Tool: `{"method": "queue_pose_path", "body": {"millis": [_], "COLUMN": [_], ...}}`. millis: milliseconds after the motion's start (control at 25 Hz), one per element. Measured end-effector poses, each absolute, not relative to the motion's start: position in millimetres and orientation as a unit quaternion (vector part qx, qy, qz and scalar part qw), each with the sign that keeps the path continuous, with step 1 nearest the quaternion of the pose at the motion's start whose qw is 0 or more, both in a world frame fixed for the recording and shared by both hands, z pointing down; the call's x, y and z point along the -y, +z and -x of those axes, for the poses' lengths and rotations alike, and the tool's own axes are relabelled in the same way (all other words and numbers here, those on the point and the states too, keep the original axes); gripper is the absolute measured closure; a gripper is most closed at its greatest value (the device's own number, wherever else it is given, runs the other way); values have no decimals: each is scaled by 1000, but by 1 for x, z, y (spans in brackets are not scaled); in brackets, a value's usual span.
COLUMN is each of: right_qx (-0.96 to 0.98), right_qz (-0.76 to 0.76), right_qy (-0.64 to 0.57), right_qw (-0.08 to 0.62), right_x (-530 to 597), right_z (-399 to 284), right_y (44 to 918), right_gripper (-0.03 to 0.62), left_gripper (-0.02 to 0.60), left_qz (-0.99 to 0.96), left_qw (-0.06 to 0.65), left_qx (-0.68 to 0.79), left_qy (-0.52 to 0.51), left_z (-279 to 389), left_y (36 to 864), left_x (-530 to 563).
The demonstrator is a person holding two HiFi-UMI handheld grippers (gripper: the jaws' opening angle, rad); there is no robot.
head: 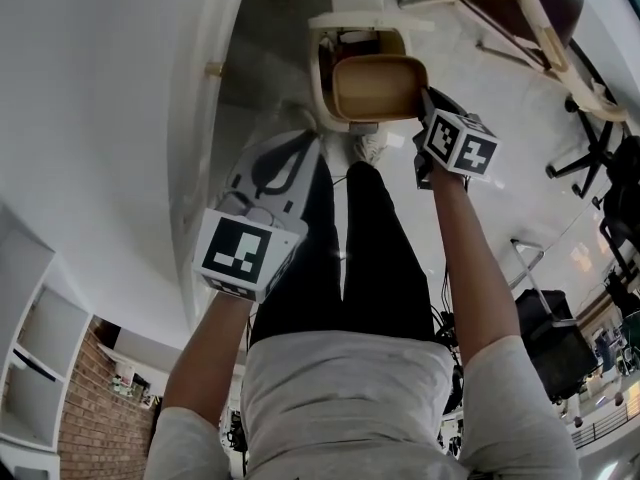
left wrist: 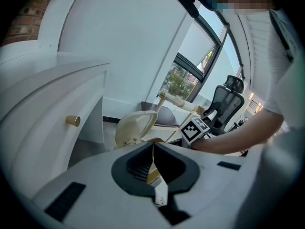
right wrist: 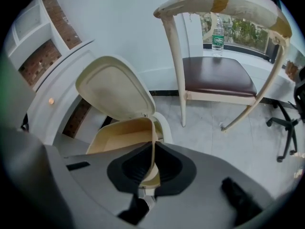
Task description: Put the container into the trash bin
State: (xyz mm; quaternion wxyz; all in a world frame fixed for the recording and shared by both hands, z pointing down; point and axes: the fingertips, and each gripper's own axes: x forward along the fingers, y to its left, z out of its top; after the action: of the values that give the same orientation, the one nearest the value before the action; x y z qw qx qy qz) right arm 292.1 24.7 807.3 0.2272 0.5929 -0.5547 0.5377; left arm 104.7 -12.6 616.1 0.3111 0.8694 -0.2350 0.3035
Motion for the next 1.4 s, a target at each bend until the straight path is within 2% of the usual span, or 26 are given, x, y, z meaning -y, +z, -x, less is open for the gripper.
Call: {"method": "queue_pose_path", "body": {"millis": [640, 1400], "right_qx": [538, 532], "right_qz": [-589, -569], "right_qy": [543, 565], "right_qw": [263, 273], "right_x": [-11, -11], "right_z": [-281, -266], "right_y": [847, 872], "right_gripper": [557, 556], "left_gripper": [565, 565], "left_qz": [-864, -861], "left_qw": [320, 331], "left_qx": [230, 230], "left_qy": [313, 309], "left_z": [-96, -94], "left_y": [633, 640], "left_x": [12, 12]}}
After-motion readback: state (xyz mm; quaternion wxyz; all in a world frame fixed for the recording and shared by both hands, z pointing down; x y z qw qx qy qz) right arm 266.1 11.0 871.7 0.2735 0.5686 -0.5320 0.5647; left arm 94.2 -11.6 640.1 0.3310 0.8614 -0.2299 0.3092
